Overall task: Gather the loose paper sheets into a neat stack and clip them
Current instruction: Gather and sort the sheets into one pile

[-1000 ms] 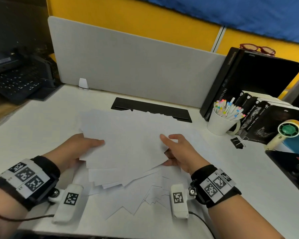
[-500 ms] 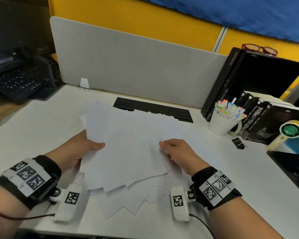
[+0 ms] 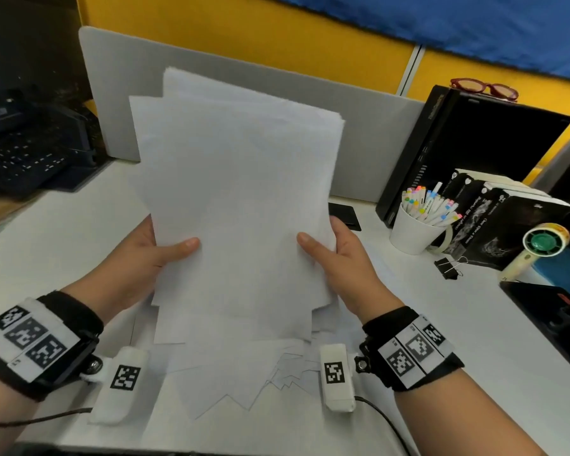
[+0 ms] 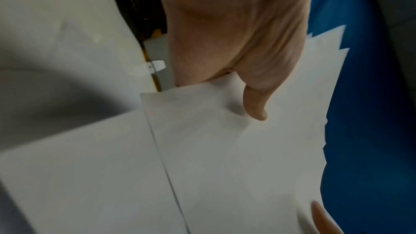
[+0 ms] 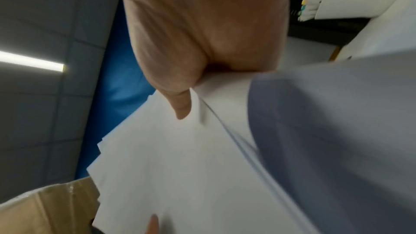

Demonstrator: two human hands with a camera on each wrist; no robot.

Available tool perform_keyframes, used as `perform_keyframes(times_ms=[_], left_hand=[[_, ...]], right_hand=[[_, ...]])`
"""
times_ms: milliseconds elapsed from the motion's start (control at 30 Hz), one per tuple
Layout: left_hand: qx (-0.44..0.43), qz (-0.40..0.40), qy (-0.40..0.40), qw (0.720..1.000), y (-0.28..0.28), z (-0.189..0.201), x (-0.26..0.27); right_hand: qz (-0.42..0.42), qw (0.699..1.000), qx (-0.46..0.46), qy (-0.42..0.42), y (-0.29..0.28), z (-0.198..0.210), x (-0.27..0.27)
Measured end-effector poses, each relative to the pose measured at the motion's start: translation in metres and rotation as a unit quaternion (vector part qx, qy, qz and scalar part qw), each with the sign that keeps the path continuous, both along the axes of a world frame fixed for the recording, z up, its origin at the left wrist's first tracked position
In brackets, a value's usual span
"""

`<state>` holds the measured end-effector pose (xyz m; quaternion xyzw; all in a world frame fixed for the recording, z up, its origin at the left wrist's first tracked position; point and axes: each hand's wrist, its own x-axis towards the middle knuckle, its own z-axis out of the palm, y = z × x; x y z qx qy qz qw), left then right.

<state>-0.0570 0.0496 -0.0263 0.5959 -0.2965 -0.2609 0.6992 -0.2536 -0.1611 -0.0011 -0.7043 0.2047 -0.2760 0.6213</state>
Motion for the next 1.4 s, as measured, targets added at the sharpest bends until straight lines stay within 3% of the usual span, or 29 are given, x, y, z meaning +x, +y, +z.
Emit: perform_keyframes(times_ms=[67,200,300,433,567,633,700,767,833,933,1000,1067,1167,1233,1300,1400], left_hand=[[-0.023,0.027,-0.061,0.998,-0.004,0.013,-0.008],[-0.095,0.069,-0.163,0.980,0.000,0.044,-0.017],[-0.124,0.073,-0.201,0.969,0.005,0.062,-0.022],[-0.112,0.053,-0.202,0.971,0.009,0.067,-0.029],[-0.097,0.083,-0.215,0.968,0.005,0.060,-0.033],[-0.094,0.072,-0.148,0.982,0.002,0.052,-0.030],[-0.051,0.006,-0.051,0.997,0.001,0.041,-0.025],[-0.003,-0.046,-0.003,0.999,0.001,0.030,-0.022],[-0.013,-0.034,0.000,0.999,0.000,0.022,-0.022],[-0.088,0.025,0.009,0.996,-0.003,0.024,-0.024],[-0.120,0.055,-0.021,0.991,-0.004,0.031,-0.024],[-0.136,0.073,-0.067,0.986,-0.002,0.039,-0.027],[-0.167,0.076,-0.145,0.972,0.004,0.053,-0.025],[-0.190,0.069,-0.178,0.963,0.008,0.063,-0.023],[-0.205,0.056,-0.199,0.957,0.011,0.072,-0.022],[-0.228,0.032,-0.202,0.952,0.016,0.083,-0.021]], right_hand=[[0.024,0.999,0.010,-0.040,0.009,0.008,0.001],[-0.013,0.993,-0.023,-0.115,0.016,0.021,-0.004],[0.028,0.989,-0.016,-0.142,0.017,0.033,-0.011],[0.081,0.991,-0.093,-0.059,0.029,0.043,-0.014],[-0.003,0.990,-0.051,-0.129,0.041,0.041,-0.007],[-0.010,0.988,-0.001,-0.155,0.040,0.040,-0.007],[0.037,0.992,0.022,-0.118,0.034,0.038,-0.009],[0.107,0.994,-0.034,0.002,0.026,0.033,-0.013],[0.137,0.982,-0.086,0.099,0.023,0.025,-0.014],[0.056,0.997,-0.053,0.017,0.026,0.022,-0.010],[0.012,0.998,-0.001,-0.068,0.025,0.028,-0.007],[-0.007,0.994,-0.020,-0.106,0.020,0.034,-0.008],[0.015,0.993,-0.079,-0.092,0.012,0.038,-0.013],[0.075,0.992,-0.053,-0.088,0.011,0.040,-0.016],[0.137,0.986,-0.028,-0.086,0.017,0.042,-0.017],[0.143,0.985,-0.090,-0.037,0.029,0.045,-0.014]])
